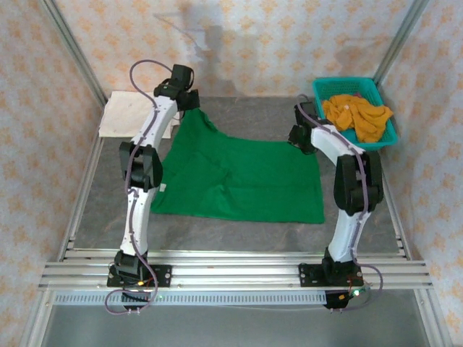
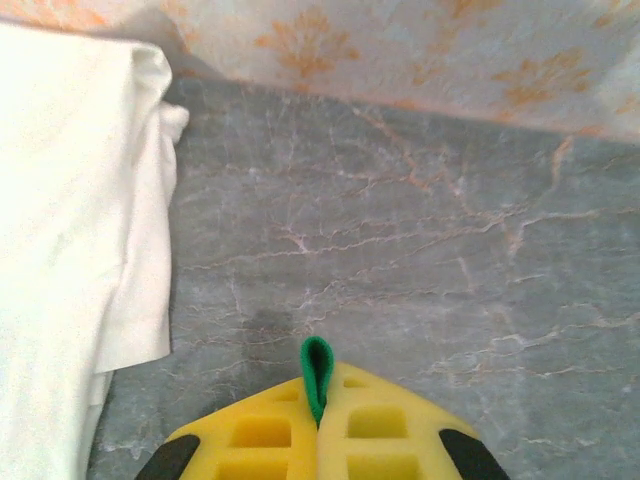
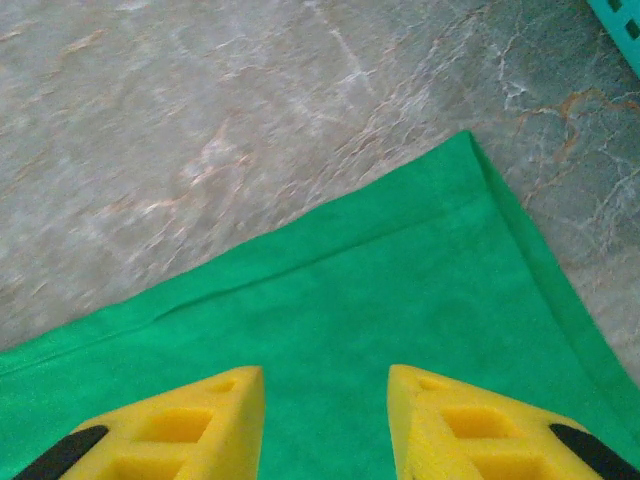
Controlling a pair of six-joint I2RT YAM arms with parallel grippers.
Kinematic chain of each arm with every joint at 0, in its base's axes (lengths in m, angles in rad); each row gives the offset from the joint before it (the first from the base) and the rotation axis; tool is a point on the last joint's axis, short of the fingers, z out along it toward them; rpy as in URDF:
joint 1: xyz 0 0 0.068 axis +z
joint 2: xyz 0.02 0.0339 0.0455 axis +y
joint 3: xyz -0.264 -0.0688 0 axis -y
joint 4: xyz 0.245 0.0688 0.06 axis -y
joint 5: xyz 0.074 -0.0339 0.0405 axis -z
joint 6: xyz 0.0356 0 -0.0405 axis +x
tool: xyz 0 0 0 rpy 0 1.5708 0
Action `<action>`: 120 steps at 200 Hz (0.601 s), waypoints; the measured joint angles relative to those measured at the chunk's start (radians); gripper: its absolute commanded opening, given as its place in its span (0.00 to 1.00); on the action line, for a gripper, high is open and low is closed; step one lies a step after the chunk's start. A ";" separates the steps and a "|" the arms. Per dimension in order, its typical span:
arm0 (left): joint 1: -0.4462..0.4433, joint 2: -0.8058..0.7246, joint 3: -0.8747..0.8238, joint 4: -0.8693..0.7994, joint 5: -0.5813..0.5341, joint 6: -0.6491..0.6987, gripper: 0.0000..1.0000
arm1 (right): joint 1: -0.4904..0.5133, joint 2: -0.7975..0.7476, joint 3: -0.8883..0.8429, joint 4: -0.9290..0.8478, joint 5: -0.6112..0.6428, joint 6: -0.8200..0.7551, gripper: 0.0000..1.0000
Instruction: Fold and stack the t-shirts
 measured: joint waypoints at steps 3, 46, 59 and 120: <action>0.000 -0.009 -0.010 0.002 0.000 0.002 0.00 | -0.003 0.010 0.007 -0.003 0.003 0.000 0.38; 0.000 -0.113 -0.238 0.053 -0.003 0.015 0.00 | -0.035 0.128 0.138 -0.058 0.048 0.000 0.39; 0.000 -0.122 -0.294 0.062 -0.005 0.015 0.00 | -0.041 0.155 0.177 -0.066 0.060 0.000 0.40; 0.000 -0.152 -0.440 0.110 -0.006 0.021 0.00 | -0.047 0.267 0.294 -0.119 0.121 0.000 0.47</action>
